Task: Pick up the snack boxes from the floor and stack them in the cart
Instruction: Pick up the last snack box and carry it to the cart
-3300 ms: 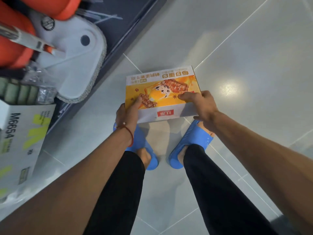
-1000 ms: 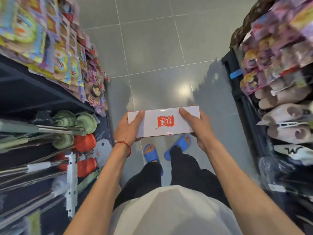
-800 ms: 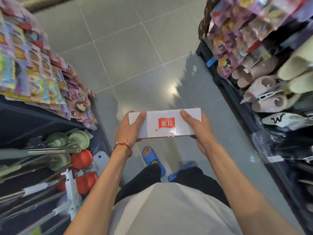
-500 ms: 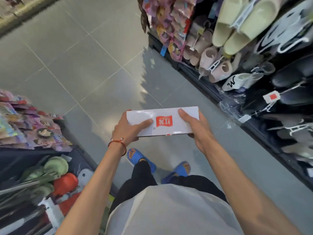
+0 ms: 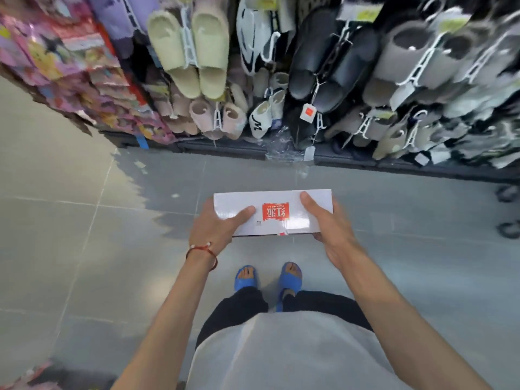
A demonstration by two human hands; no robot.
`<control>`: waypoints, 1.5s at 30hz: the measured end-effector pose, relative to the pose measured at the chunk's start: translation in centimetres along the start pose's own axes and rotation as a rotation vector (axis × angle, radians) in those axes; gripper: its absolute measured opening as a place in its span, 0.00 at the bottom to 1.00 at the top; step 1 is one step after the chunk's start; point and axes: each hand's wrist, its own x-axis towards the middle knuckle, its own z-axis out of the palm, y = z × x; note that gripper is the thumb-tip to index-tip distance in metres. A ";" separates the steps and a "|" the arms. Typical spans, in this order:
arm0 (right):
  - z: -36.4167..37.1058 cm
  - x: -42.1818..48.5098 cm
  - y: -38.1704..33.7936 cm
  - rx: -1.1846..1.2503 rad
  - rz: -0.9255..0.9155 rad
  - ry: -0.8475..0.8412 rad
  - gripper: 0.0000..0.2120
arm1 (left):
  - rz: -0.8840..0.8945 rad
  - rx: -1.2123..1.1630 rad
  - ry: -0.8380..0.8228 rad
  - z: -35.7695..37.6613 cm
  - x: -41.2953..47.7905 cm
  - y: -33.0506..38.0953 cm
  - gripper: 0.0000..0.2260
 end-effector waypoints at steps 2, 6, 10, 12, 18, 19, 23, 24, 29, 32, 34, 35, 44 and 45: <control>-1.4 -0.5 0.2 0.060 -0.008 0.086 0.18 | 0.053 0.057 -0.097 1.3 0.8 1.8 0.31; -4.3 -2.2 0.7 0.195 0.005 0.259 0.17 | 0.108 0.121 -0.282 4.5 1.8 4.7 0.26; -7.5 -3.8 1.2 0.314 0.007 0.422 0.15 | 0.194 0.233 -0.428 8.4 2.1 7.2 0.25; -9.4 -4.4 1.6 0.365 0.007 0.491 0.15 | 0.237 0.279 -0.488 10.8 1.8 8.6 0.26; -16.9 -4.8 2.3 0.505 0.006 0.642 0.15 | 0.318 0.407 -0.654 20.0 0.0 12.9 0.27; -18.4 -4.7 2.3 0.527 0.006 0.658 0.15 | 0.328 0.420 -0.676 21.7 -0.5 13.6 0.26; -25.2 -3.8 2.4 0.599 0.001 0.699 0.16 | 0.377 0.470 -0.713 29.3 -2.2 16.1 0.25; -27.0 -3.5 2.3 0.615 0.000 0.711 0.17 | 0.388 0.480 -0.729 31.4 -2.5 16.7 0.25; -36.9 -2.4 1.5 0.672 -0.019 0.741 0.18 | 0.411 0.527 -0.800 41.8 -5.1 19.9 0.29; -42.8 -1.9 0.7 0.683 -0.043 0.774 0.19 | 0.444 0.539 -0.849 48.0 -6.4 22.1 0.31; -46.3 -1.5 0.2 0.698 -0.052 0.795 0.20 | 0.467 0.544 -0.893 51.7 -7.3 23.5 0.31; -48.0 -1.3 -0.2 0.698 -0.052 0.807 0.20 | 0.465 0.544 -0.916 53.6 -7.7 24.3 0.31; -63.8 2.6 -4.5 0.786 -0.010 0.962 0.07 | 0.604 0.701 -1.108 72.3 -10.6 32.8 0.13; -65.5 3.3 -5.1 0.794 -0.014 0.976 0.06 | 0.626 0.708 -1.125 74.6 -10.8 33.8 0.09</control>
